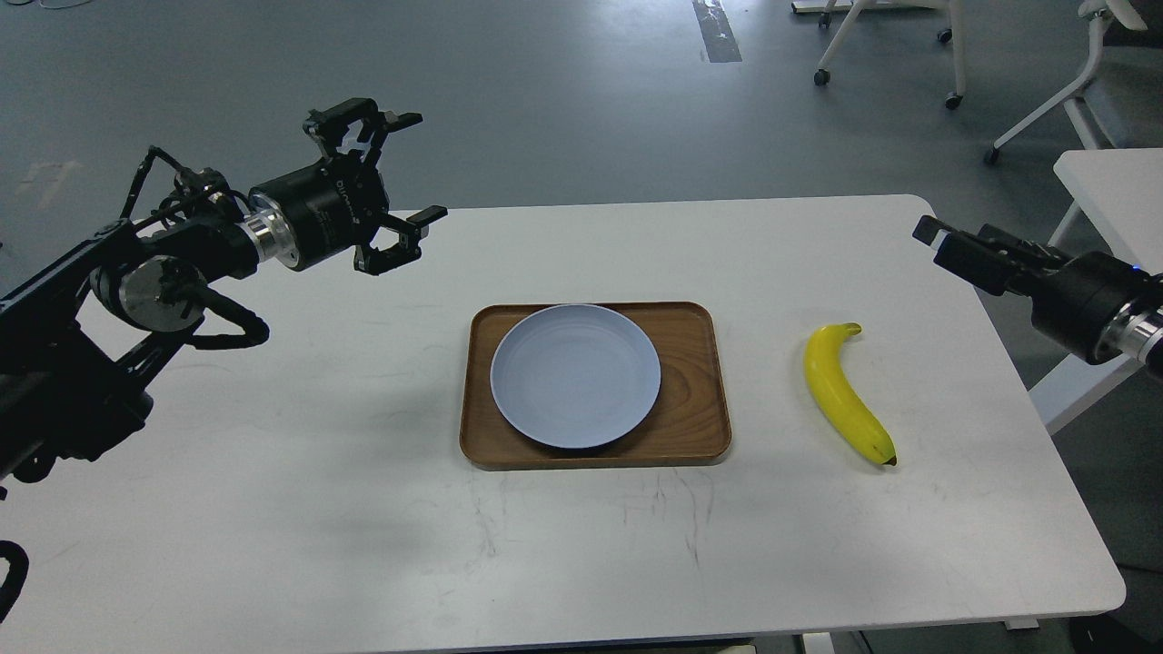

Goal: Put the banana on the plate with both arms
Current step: 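Lower the right gripper to the yellow banana and close on it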

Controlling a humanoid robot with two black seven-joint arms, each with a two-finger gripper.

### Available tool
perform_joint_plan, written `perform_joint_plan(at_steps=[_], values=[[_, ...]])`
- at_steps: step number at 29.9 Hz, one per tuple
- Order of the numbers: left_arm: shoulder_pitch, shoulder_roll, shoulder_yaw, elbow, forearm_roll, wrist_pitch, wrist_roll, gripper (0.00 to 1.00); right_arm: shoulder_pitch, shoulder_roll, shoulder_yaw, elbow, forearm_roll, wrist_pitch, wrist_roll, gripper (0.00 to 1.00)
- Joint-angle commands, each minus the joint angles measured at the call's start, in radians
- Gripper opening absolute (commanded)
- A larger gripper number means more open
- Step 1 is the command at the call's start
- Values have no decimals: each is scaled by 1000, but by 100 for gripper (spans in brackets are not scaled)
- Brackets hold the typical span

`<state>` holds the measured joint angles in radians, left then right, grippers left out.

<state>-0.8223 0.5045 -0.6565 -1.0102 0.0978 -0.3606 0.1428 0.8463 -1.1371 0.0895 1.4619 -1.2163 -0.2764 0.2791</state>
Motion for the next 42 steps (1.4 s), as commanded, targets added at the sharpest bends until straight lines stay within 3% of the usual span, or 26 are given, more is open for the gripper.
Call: perform_joint_plan(at_steps=[1,20,24,42], values=[[5,2,0,-2,2,2,0,99,-3,2,-2,-5,-69,-3,0,99],[22,-1,-2,-4,2,-6,-2,99,-82,46,-16,-55,-183,-78,0,99],[29,2,-2,-4,2,-8,-32,99,-85,59,-17,-66,-213,-78,0,99],[32,3,0,-4,3,-9,-66,99,-89,134,-36,-176,-299,-78,2,99]])
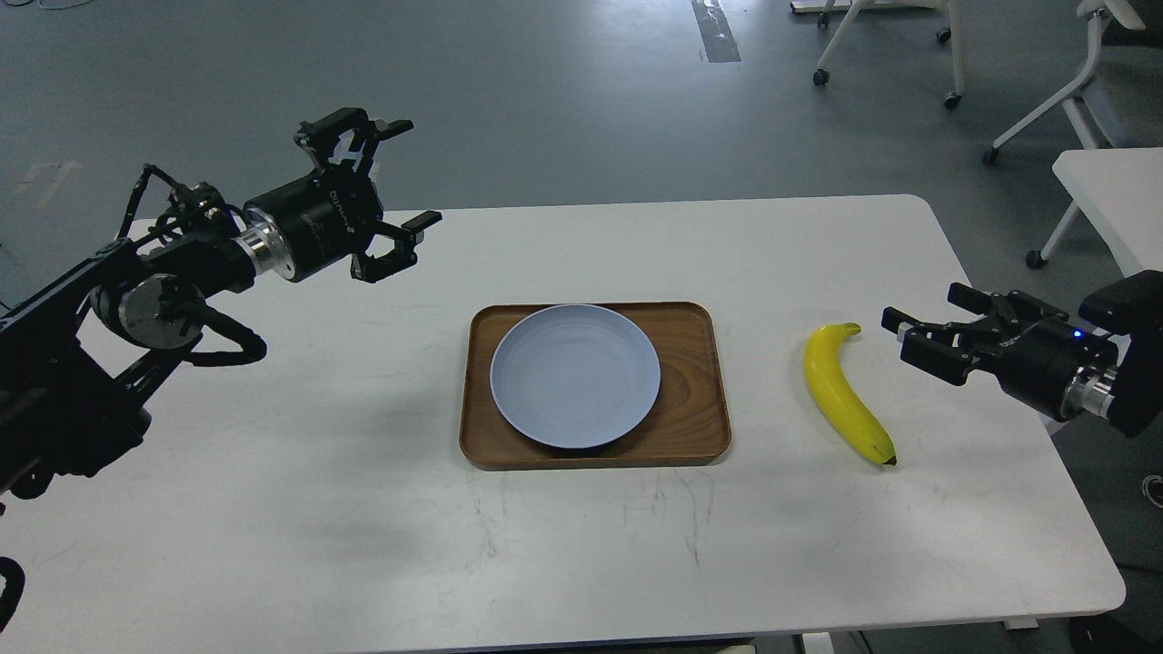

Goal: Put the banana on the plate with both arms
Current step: 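Lower the right gripper to the yellow banana and close on it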

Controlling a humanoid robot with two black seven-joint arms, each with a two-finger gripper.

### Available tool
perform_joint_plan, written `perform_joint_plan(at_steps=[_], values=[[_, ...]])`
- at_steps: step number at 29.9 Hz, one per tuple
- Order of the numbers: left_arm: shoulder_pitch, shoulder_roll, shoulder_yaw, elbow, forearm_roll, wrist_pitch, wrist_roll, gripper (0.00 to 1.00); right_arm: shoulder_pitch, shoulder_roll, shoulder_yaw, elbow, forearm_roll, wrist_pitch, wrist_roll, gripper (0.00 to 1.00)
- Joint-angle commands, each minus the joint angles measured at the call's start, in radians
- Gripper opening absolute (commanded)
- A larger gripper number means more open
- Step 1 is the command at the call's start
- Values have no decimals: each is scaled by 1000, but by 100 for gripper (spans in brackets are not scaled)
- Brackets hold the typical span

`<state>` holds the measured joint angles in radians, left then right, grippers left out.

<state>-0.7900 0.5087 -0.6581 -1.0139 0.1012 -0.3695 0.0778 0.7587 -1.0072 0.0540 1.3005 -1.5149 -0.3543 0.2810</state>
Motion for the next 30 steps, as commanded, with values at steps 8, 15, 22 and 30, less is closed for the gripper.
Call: perform_joint_plan(at_steps=[8,15,22,30], values=[[9,1,2,0,0,1,-1,99,-4,41,-5,-70,-11,0,-2,99],[9,5,3,0,0,0,-3,99,-10,74,-49,-116,-45,0,-2,99],[9,5,3,0,0,0,-3,99,-32,177,-60,-171,-39,0,-2,98],[11,11,3,0,2,-2,-3,99,-38,275,-77,-241,-31,-2,-9,97]])
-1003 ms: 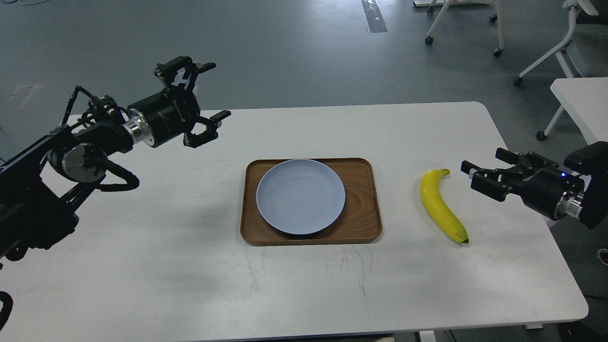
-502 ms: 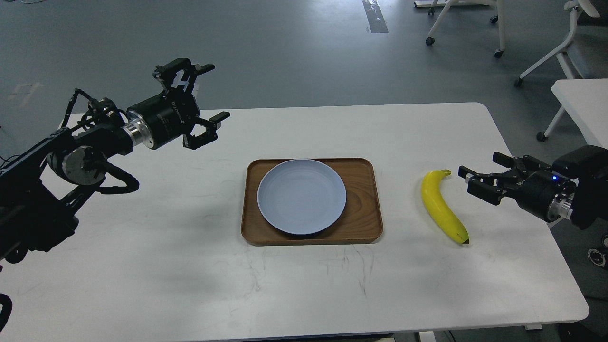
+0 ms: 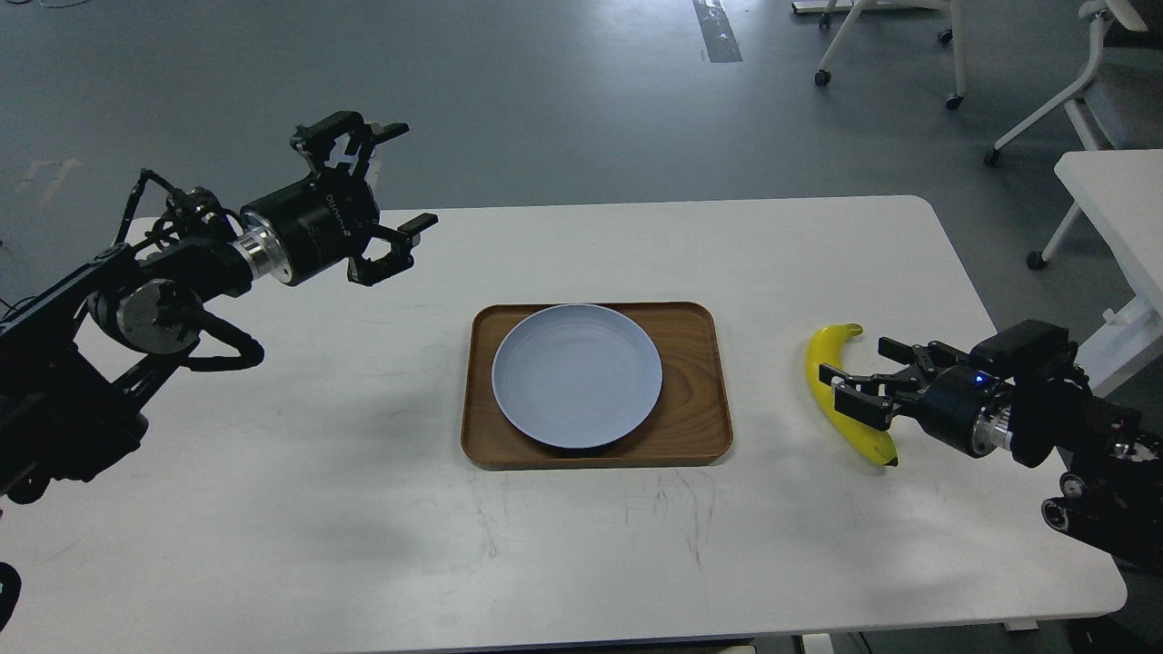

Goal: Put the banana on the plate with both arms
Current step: 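Lower the right gripper to the yellow banana and close on it, then lift the banana with the right gripper and move it toward the plate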

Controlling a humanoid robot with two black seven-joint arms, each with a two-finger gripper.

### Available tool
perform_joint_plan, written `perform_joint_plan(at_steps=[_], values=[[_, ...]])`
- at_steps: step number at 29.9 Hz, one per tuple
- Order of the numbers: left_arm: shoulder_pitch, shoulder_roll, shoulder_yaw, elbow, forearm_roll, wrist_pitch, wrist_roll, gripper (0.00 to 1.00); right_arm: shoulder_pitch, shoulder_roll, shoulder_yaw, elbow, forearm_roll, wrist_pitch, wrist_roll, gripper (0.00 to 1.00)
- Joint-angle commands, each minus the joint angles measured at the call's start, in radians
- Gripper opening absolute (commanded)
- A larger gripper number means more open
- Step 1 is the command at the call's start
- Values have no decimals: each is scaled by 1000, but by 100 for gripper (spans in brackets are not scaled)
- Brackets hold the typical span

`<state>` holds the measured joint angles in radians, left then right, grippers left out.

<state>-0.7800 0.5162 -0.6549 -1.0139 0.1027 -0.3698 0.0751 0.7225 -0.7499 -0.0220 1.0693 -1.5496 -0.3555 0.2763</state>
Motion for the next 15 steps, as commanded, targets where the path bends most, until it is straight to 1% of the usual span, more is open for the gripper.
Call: perform_joint_plan(at_steps=[1,15], values=[[4,7,0,0,0,-1,0,99,-1,18,-1,-11,5,-2,-6,97],[7,5,1,0,0,-1,-1,99,-46,61,-3,-45,8,-19,-14,94]])
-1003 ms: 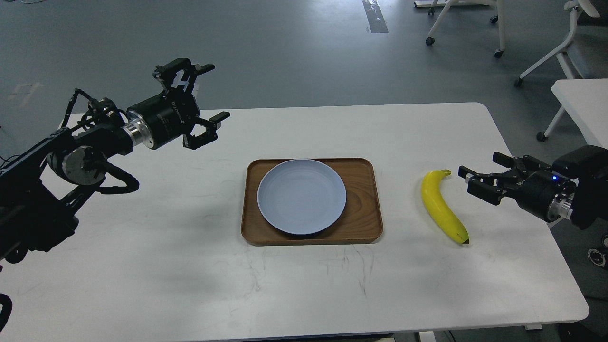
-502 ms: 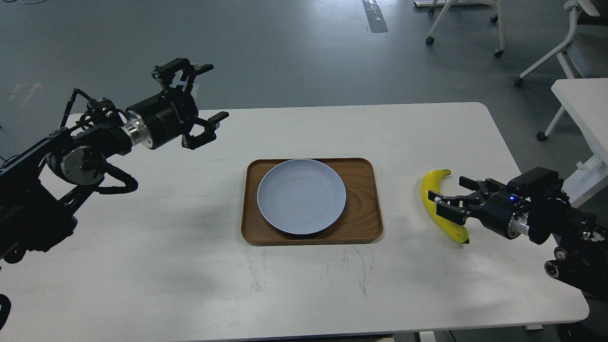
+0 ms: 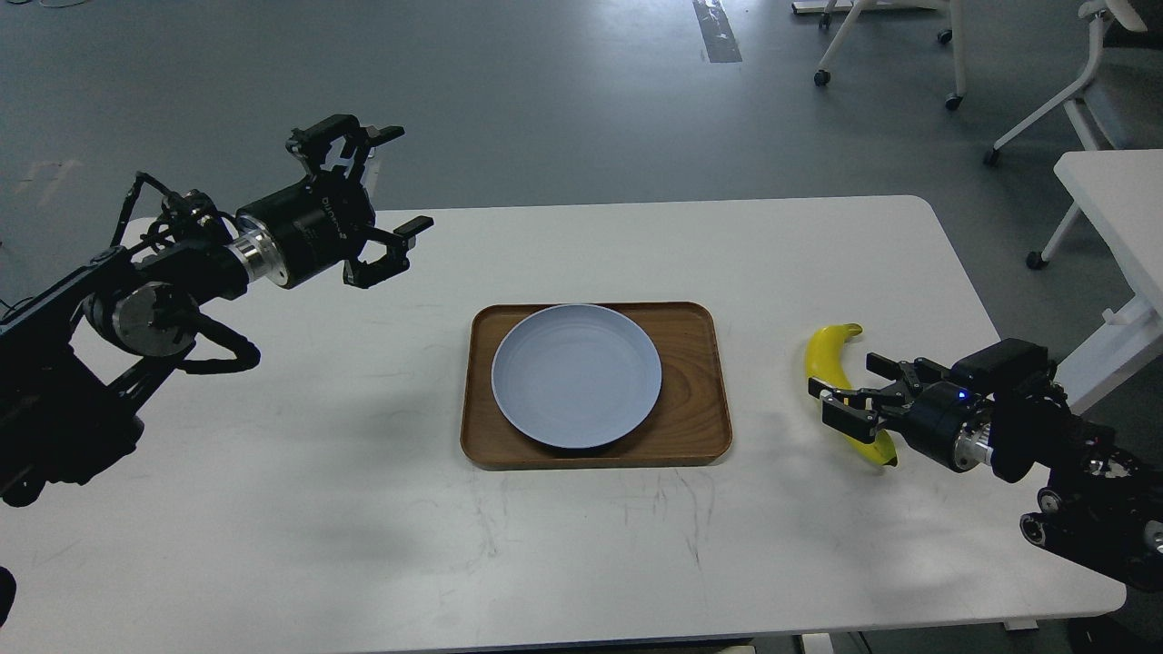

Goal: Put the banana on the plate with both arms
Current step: 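Lift the banana with the right gripper and move it toward the plate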

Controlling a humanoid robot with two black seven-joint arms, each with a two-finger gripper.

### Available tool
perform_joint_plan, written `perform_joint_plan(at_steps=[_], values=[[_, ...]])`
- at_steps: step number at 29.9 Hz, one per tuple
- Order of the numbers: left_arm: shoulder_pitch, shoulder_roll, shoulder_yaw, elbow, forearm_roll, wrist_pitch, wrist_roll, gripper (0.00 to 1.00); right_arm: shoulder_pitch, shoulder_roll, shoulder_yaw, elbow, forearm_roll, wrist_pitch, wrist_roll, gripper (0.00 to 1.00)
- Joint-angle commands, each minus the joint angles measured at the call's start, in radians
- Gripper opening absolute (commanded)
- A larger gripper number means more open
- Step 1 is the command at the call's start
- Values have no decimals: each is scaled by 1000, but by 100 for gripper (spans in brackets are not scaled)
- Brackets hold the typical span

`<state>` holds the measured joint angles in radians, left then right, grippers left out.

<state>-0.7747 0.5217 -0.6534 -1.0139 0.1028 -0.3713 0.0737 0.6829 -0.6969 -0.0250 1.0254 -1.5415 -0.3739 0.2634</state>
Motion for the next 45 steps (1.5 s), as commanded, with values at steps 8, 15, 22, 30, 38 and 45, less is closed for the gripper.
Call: perform_joint_plan(at_steps=[8,15,22,30,38,45], values=[[8,6,0,0,0,0,0,99,-19,23,-1,-13,1,-2,-12,78],[9,6,8,0,0,0,0,99,-42,23,-1,-14,1,-2,-12,44],[9,8,9,0,1,0,1,99,-54,30,0,-19,4,-3,-24,39],[9,9,11,0,3,2,1,99,-51,31,-1,-10,43,-10,-24,0],[9,14,12,0,5,2,1,99,-43,33,0,-1,70,-16,-21,0],[9,14,12,0,5,3,1,99,-28,13,10,70,113,-22,-19,0]])
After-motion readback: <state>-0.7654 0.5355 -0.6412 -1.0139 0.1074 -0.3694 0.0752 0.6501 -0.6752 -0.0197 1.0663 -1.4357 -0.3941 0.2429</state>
